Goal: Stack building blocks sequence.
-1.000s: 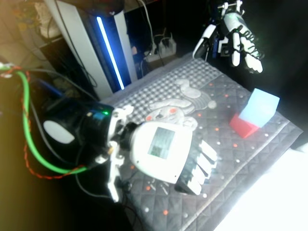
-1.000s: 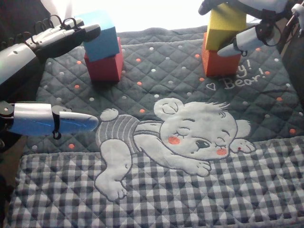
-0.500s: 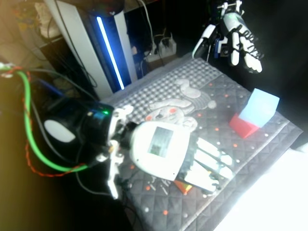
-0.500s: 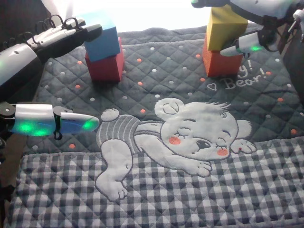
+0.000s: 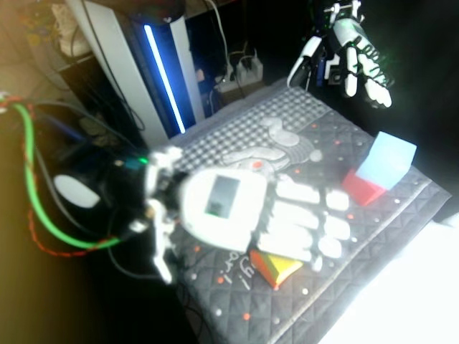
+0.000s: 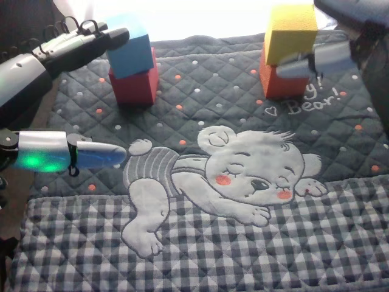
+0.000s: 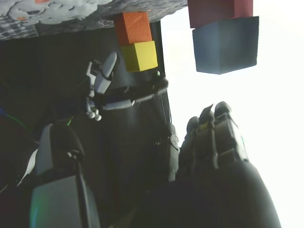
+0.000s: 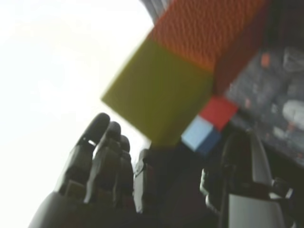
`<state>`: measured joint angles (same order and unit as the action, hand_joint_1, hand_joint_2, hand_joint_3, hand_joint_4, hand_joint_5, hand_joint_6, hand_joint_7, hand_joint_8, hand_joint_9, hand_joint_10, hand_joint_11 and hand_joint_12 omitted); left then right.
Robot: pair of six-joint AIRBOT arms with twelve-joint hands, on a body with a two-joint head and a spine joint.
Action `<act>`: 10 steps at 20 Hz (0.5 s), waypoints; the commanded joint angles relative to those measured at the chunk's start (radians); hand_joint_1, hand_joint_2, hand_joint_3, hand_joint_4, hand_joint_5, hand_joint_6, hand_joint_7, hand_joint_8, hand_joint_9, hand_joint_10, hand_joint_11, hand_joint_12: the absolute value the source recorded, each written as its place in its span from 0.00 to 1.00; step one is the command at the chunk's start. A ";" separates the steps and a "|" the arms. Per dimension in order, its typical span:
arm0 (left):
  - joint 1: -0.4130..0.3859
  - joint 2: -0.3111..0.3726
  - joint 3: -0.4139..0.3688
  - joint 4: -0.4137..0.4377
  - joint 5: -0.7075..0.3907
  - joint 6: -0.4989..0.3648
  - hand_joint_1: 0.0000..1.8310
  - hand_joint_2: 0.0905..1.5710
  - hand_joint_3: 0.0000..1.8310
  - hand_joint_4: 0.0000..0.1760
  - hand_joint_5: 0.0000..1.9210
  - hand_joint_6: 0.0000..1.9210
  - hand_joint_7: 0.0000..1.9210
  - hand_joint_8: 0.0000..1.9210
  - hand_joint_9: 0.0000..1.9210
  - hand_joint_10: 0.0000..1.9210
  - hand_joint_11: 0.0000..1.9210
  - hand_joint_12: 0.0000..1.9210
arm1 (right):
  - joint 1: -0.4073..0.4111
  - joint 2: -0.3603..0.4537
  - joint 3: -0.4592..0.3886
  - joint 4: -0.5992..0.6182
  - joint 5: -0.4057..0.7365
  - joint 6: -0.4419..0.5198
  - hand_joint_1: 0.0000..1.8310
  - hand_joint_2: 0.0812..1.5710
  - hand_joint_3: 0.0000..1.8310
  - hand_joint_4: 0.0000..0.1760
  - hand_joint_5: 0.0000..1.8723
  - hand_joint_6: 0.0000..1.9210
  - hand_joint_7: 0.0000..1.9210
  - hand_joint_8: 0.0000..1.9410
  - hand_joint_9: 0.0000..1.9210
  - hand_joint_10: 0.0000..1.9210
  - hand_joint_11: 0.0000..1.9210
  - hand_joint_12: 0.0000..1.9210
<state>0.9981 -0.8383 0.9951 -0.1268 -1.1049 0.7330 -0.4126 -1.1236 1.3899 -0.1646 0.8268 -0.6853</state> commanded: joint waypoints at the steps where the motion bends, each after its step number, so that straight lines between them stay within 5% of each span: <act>1: -0.012 -0.004 0.003 -0.005 -0.128 -0.009 0.43 0.52 0.00 0.65 0.08 0.00 0.00 0.00 0.00 0.00 0.00 0.00 | -0.001 0.016 -0.012 0.029 0.188 0.000 0.45 0.50 0.00 0.01 0.00 0.00 0.03 0.00 0.05 0.01 0.00 0.45; 2: -0.012 -0.004 0.003 -0.006 -0.129 -0.009 0.43 0.52 0.00 0.76 0.08 0.00 0.00 0.00 0.00 0.00 0.00 0.00 | -0.013 0.034 -0.033 0.035 0.233 0.000 0.45 0.49 0.00 0.00 0.00 0.00 0.05 0.01 0.07 0.01 0.00 0.47; 3: -0.011 -0.004 0.003 -0.007 -0.133 -0.009 0.45 0.52 0.00 0.71 0.07 0.00 0.00 0.00 0.00 0.00 0.01 0.00 | -0.027 0.051 -0.052 0.040 0.276 0.000 0.46 0.50 0.00 0.00 0.01 0.00 0.06 0.01 0.09 0.01 0.00 0.49; 4: -0.009 -0.004 0.002 -0.010 -0.144 -0.009 0.41 0.51 0.00 0.88 0.03 0.00 0.00 0.00 0.00 0.00 0.02 0.01 | -0.054 0.075 -0.079 0.051 0.339 0.000 0.49 0.51 0.00 0.61 0.01 0.00 0.05 0.00 0.08 0.00 0.00 0.47; 5: -0.005 -0.004 0.000 -0.014 -0.157 -0.009 0.41 0.51 0.00 0.88 0.03 0.00 0.00 0.00 0.00 0.00 0.02 0.01 | -0.079 0.094 -0.101 0.061 0.388 0.000 0.49 0.51 0.00 0.61 0.01 0.00 0.05 0.00 0.08 0.00 0.00 0.47; 6: 0.001 -0.004 -0.004 -0.019 -0.178 -0.009 0.45 0.51 0.00 0.69 0.04 0.01 0.00 0.00 0.00 0.00 0.00 0.00 | -0.118 0.119 -0.131 0.076 0.459 0.000 0.51 0.52 0.00 0.68 0.00 0.00 0.05 0.00 0.07 0.00 0.00 0.49; 7: 0.012 -0.002 -0.013 -0.027 -0.216 -0.009 0.46 0.51 0.00 0.66 0.00 0.00 0.00 0.00 0.00 0.00 0.00 0.00 | -0.193 0.156 -0.178 0.108 0.566 -0.003 0.53 0.63 0.01 0.62 0.01 0.00 0.04 0.00 0.06 0.00 0.00 0.24; 8: 0.026 0.000 -0.024 -0.038 -0.263 -0.009 0.42 0.51 0.00 0.58 0.00 0.00 0.00 0.00 0.00 0.00 0.00 0.00 | -0.265 0.181 -0.212 0.136 0.639 -0.010 0.49 0.67 0.01 0.74 0.01 0.00 0.04 0.00 0.07 0.00 0.00 0.18; 9: 0.041 0.002 -0.032 -0.047 -0.298 -0.009 0.38 0.52 0.00 0.60 0.00 0.00 0.00 0.00 0.00 0.00 0.00 0.00 | -0.317 0.198 -0.237 0.160 0.687 -0.020 0.45 0.69 0.00 0.78 0.00 0.00 0.02 0.00 0.05 0.00 0.00 0.08; 10: 0.057 0.005 -0.043 -0.060 -0.346 -0.009 0.35 0.56 0.01 0.21 0.00 0.00 0.00 0.00 0.00 0.00 0.00 0.18 | -0.372 0.211 -0.263 0.185 0.736 -0.030 0.52 0.71 0.00 0.72 0.05 0.01 0.01 0.00 0.01 0.00 0.00 0.02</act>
<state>1.0695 -0.8387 0.9478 -0.1825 -1.2907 0.7330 -0.8165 -0.9123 1.1194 0.0071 1.4136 -0.7120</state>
